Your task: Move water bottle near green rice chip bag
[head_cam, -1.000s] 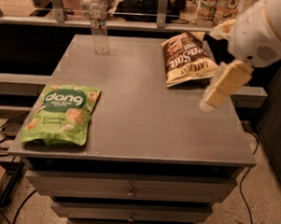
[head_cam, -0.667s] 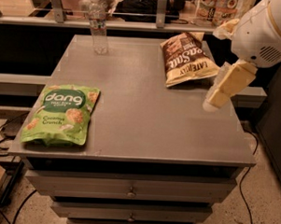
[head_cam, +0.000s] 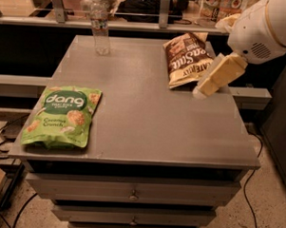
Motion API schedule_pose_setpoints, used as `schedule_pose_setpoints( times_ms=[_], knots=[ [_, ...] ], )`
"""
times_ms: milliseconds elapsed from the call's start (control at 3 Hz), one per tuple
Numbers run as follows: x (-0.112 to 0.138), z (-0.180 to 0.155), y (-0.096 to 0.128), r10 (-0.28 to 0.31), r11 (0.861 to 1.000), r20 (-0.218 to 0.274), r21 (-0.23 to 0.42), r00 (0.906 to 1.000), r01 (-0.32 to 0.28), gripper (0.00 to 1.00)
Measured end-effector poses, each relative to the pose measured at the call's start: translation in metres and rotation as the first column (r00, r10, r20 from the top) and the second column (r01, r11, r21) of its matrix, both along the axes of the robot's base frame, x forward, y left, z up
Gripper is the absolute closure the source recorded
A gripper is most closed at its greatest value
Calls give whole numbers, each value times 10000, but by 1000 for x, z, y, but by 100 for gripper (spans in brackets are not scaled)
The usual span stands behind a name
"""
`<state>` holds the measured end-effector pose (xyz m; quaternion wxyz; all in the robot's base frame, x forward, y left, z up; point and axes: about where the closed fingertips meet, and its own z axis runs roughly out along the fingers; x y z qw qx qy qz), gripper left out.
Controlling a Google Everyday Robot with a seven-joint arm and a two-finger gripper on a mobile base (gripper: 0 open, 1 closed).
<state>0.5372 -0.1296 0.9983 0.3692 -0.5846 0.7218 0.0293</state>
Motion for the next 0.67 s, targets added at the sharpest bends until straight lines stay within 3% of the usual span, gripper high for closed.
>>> schedule_pose_setpoints(
  times_ms=[333, 667],
  knots=[
    [33, 1, 17, -221, 9950, 724, 988, 9971, 149, 0],
    [73, -2, 39, -369, 9785, 1272, 2061, 9912, 100, 0]
  ],
)
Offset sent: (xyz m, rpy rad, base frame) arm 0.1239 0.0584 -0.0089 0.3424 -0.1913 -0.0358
